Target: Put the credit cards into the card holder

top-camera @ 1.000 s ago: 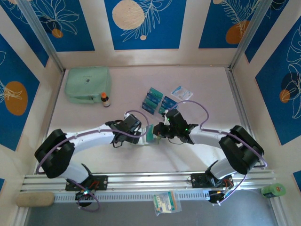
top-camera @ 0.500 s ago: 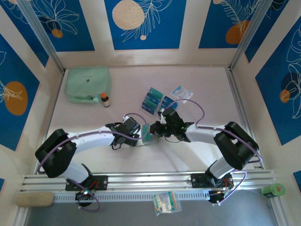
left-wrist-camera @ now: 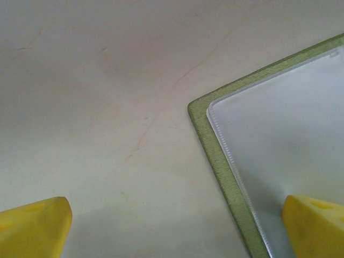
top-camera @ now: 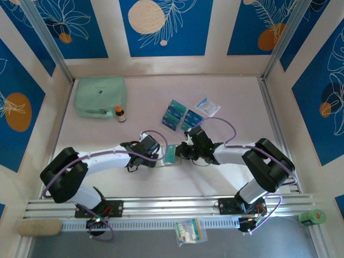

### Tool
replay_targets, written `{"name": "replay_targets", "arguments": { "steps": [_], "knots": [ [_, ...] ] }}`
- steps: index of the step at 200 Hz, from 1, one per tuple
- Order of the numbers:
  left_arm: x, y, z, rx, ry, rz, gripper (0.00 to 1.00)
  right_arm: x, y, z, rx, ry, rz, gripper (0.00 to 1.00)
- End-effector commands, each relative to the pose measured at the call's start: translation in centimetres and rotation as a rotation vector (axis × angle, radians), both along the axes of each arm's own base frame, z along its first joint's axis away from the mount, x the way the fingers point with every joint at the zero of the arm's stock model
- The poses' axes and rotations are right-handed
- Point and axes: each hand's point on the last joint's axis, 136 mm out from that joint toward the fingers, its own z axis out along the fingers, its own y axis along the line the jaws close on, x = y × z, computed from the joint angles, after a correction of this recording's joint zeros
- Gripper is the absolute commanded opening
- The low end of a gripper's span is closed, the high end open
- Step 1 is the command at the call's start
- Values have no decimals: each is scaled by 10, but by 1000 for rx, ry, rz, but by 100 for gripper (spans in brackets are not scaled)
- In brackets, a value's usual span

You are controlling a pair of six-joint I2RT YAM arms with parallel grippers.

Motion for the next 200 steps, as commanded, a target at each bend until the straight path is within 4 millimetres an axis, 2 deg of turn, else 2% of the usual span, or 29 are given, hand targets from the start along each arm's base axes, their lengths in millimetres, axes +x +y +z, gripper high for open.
{"name": "replay_targets", "arguments": {
  "steps": [1, 71, 96, 142, 200],
  "knots": [
    [-11, 14, -7, 38, 26, 37, 100, -1, 0, 7, 26, -13, -4, 0],
    [-23, 22, -14, -2, 57, 117, 100, 7, 12, 42, 127, -80, 1, 0],
    [-23, 21, -15, -6, 61, 116, 100, 10, 17, 48, 154, -93, 6, 0],
    [-24, 21, -17, -3, 64, 116, 100, 11, 29, 42, 185, -79, 24, 0],
    [-25, 22, -17, -6, 64, 117, 100, 10, 34, 25, 171, -55, 28, 0]
  ]
}}
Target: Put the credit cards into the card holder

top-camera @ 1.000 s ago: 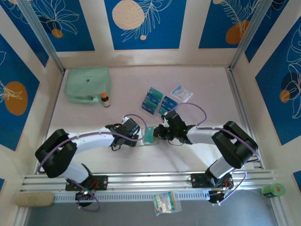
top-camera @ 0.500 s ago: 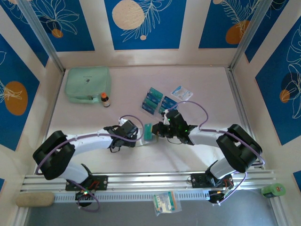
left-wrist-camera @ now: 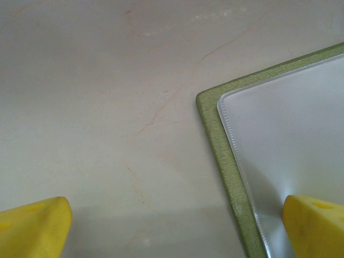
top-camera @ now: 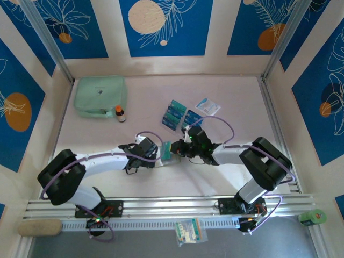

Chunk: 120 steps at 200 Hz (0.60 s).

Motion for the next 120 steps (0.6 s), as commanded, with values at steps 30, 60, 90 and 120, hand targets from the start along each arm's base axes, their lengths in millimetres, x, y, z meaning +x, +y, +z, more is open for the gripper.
{"name": "replay_targets", "arguments": {
  "steps": [30, 60, 90, 120],
  "knots": [
    [-16, 14, -12, 53, 56, -8, 100, -2, 10, -5, 26, 10, 19, 0],
    [-16, 14, -13, 55, 56, -9, 100, -4, 11, -9, 24, 20, 22, 0],
    [-16, 14, -12, 50, 54, -8, 100, -7, 11, -13, 24, 30, 30, 0],
    [-16, 14, -11, 44, 50, -9, 100, -10, 12, -16, 23, 41, 43, 0]
  ]
}}
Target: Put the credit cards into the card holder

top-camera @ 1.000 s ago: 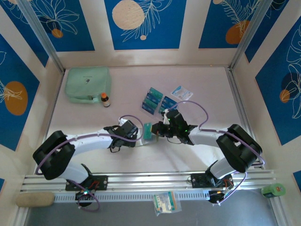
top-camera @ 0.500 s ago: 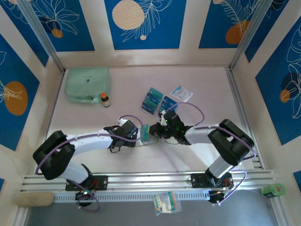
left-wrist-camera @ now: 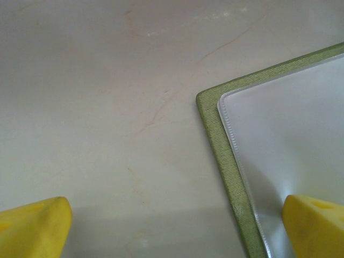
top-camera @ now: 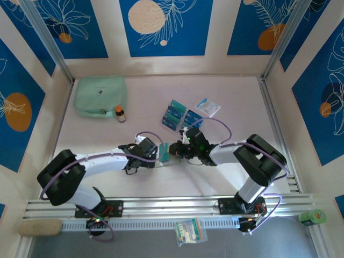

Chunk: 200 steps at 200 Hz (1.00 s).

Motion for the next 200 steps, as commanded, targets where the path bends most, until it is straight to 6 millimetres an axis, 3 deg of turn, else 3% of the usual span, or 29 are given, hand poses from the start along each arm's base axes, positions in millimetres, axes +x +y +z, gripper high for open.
{"name": "replay_targets", "arguments": {
  "steps": [1, 124, 200],
  "knots": [
    [-16, 14, -10, 50, 53, -9, 100, -7, 3, -6, 5, 21, 25, 0],
    [-8, 19, 3, 34, 3, 53, 100, -19, -6, -17, -22, 73, 52, 0],
    [-11, 21, -5, 45, 27, 62, 100, -18, -5, -18, -41, 107, 83, 0]
  ]
}}
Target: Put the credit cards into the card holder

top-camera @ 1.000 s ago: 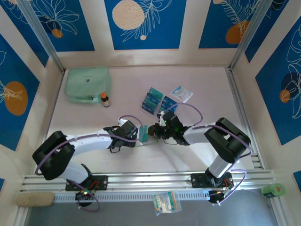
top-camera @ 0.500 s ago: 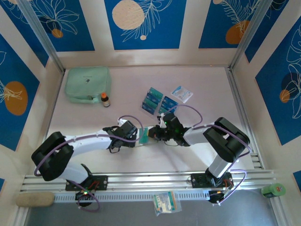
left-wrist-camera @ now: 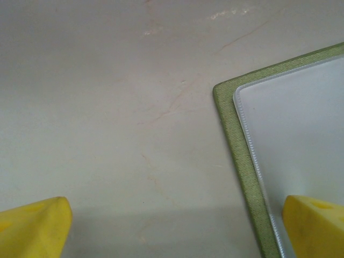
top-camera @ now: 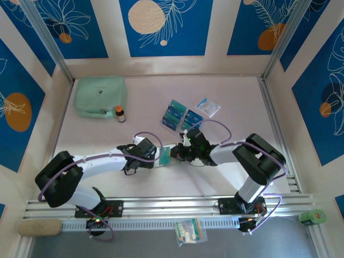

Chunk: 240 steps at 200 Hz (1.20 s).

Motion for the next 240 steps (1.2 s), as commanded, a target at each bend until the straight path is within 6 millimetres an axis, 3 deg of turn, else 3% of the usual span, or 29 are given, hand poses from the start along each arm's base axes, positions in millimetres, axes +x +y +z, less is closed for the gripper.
{"name": "replay_targets", "arguments": {
  "steps": [1, 112, 188, 215, 240],
  "knots": [
    [-7, 14, -8, 44, 25, 26, 100, -5, 1, -5, -21, 34, 41, 0],
    [-6, 13, -8, 43, 22, 23, 100, -3, 9, -13, -38, 102, 98, 0],
    [-3, 9, -1, 27, 6, 19, 100, -9, 27, -14, -72, 115, 200, 0],
    [2, 7, 10, 4, -13, 28, 100, -5, 20, 0, -110, 72, 210, 19],
    [7, 11, 21, -37, -36, 62, 100, 0, 11, 21, -144, 11, 204, 26]
  ]
}}
